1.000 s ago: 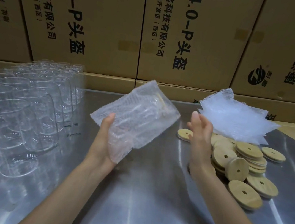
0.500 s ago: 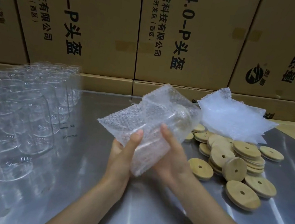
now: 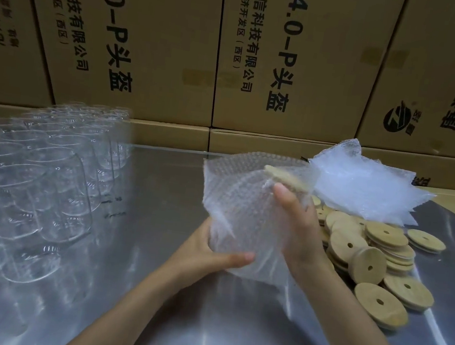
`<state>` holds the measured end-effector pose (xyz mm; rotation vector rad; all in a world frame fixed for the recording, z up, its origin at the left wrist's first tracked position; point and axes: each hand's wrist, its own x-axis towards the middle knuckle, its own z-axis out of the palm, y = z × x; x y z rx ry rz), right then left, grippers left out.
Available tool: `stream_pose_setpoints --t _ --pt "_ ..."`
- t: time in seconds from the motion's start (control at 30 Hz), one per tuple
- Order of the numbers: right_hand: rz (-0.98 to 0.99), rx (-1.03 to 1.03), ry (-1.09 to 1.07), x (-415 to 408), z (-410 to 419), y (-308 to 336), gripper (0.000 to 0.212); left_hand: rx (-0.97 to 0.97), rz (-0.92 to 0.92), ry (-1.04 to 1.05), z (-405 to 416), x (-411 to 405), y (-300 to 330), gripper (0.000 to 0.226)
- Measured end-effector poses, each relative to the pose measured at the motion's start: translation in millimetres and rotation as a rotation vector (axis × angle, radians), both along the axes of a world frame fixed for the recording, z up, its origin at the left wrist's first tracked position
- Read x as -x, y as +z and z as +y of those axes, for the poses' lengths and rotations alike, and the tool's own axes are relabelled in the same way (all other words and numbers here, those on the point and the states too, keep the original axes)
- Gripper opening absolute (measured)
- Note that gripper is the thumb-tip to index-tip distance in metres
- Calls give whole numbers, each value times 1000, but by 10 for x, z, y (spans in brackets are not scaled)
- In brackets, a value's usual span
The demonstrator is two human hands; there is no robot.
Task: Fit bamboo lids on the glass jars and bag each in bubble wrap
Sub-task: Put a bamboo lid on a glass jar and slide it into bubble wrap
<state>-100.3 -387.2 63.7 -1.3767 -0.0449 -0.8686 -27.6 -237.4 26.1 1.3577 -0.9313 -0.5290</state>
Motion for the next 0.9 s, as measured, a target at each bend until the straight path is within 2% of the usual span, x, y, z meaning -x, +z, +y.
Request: stream_pose_setpoints --t 0.13,0.23,0.33,0.43,0.5,0.57,0.63,0.7,0.9 --pt "56 151 47 24 111 -5 65 57 -109 -6 34 12 119 56" --pt "83 249 79 25 171 -18 67 60 -191 15 50 61 209 56" --pt "163 320 108 44 196 -6 60 92 -221 17 53 51 291 69" --pt "282 374 100 54 214 18 64 134 -243 34 66 7 388 92" --pt "320 384 140 70 218 23 66 128 -281 23 83 -17 447 98" --pt "344 396 164 68 217 20 74 94 -301 12 109 -42 480 104" --pt "350 365 204 67 253 7 92 72 -287 24 135 -85 505 111" --pt "347 349 257 68 285 -16 110 79 -260 51 151 -136 519 105" --pt "350 507 149 -70 362 -41 124 219 -263 231 100 -132 483 64"
